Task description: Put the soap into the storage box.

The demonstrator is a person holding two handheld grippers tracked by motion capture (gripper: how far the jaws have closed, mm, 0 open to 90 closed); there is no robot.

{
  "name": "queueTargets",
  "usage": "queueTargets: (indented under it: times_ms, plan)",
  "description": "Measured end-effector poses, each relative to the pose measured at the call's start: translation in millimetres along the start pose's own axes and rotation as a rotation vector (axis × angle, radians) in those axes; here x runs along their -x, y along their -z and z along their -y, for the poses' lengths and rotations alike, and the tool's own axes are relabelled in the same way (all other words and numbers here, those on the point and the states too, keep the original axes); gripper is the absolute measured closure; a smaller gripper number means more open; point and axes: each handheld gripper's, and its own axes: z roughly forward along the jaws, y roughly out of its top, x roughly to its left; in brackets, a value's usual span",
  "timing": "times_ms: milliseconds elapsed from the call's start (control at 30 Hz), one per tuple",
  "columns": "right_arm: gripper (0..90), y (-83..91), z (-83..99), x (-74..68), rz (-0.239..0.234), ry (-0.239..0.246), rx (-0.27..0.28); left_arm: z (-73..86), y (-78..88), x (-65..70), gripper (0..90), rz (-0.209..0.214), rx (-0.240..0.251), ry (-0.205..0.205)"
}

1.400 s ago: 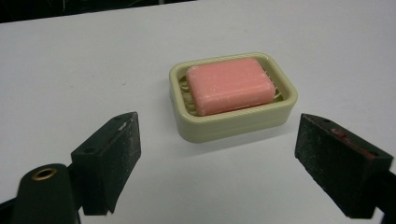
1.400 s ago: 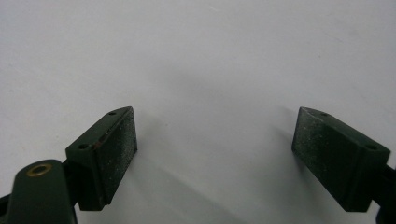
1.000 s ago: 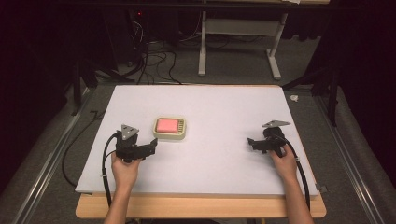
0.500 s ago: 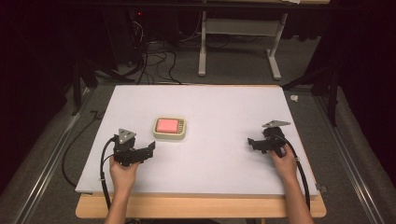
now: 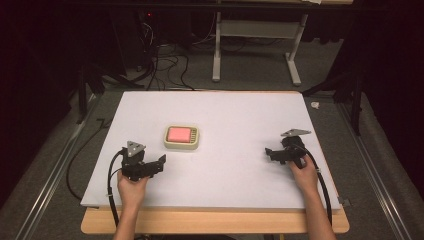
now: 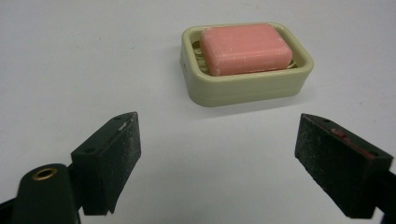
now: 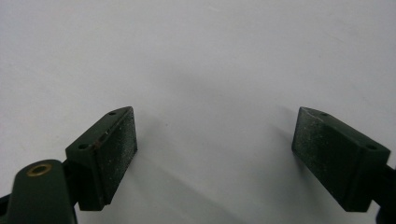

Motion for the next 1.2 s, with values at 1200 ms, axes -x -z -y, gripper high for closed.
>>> queueTargets:
  times_ms: [1200]
  plan:
    - [14.5, 0.0, 0.0, -0.1, 0.0, -0.001, 0.0, 22.4, -20.5, 7.3, 15.5, 0.017, -0.069, 0.012]
